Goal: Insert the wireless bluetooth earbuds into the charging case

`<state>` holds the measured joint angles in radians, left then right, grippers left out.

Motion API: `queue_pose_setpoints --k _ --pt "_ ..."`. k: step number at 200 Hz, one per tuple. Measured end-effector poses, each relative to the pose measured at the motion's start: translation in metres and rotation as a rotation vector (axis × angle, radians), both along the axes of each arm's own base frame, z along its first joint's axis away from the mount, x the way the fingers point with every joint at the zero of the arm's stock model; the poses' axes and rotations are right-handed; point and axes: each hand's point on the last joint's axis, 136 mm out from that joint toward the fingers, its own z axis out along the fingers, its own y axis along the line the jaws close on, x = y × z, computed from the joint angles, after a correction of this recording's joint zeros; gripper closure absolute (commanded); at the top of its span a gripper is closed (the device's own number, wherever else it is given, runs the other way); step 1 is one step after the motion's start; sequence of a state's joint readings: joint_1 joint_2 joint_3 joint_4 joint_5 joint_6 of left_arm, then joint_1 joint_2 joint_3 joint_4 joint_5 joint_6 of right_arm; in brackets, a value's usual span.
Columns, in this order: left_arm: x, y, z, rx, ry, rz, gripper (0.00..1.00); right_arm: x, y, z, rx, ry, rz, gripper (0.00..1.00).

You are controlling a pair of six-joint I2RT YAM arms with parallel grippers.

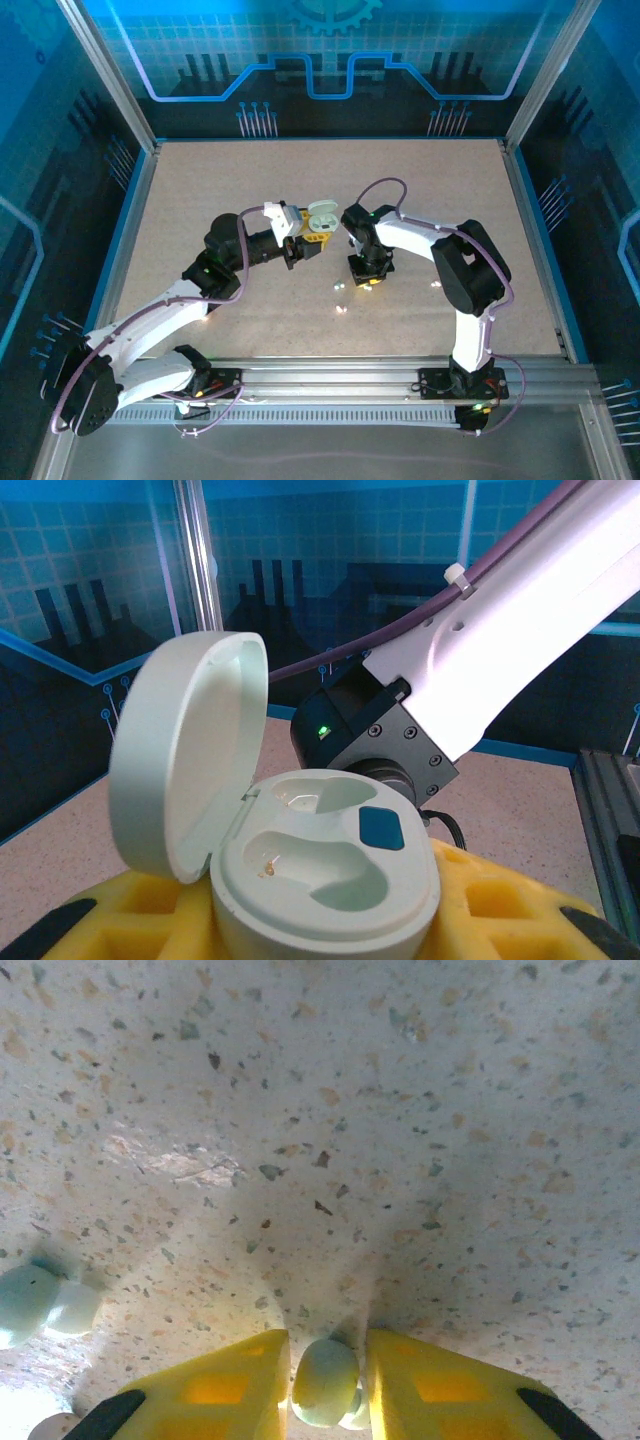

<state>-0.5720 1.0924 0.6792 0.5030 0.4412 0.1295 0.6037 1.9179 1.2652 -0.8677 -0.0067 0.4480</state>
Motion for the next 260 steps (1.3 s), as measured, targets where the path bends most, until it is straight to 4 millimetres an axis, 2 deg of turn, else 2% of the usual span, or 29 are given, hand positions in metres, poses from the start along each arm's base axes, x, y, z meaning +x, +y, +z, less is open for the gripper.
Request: queue_pose_setpoints --k 48,105,133,159,195,211,228,260 --pt "0.000 0.000 -0.001 0.002 0.003 0.000 0.73 -0.001 0.000 -0.002 -0.004 0.006 -0.004 0.74" --pt "0.001 -0.001 -0.001 0.001 0.002 0.000 0.73 0.000 0.000 -0.001 -0.007 0.004 -0.007 0.83" --pt "0.001 0.000 -0.001 0.002 0.003 0.000 0.73 0.002 0.004 0.008 0.038 -0.019 -0.010 0.85" --pt "0.001 0.000 -0.001 0.002 0.002 0.001 0.73 0.003 0.011 0.044 0.234 -0.070 -0.055 0.85" --pt "0.004 0.001 -0.004 0.005 0.006 0.019 0.73 0.023 0.015 0.132 0.697 -0.173 -0.168 0.85" --pt "0.005 0.003 -0.006 0.008 0.010 0.027 0.73 0.028 0.020 0.162 0.879 -0.179 -0.174 0.85" --pt "0.007 0.004 -0.008 0.010 0.013 0.038 0.73 0.027 0.025 0.182 1.029 -0.143 -0.167 0.85" --pt "0.009 0.006 -0.009 0.013 0.014 0.051 0.73 0.020 0.030 0.207 1.213 -0.061 -0.138 0.85"
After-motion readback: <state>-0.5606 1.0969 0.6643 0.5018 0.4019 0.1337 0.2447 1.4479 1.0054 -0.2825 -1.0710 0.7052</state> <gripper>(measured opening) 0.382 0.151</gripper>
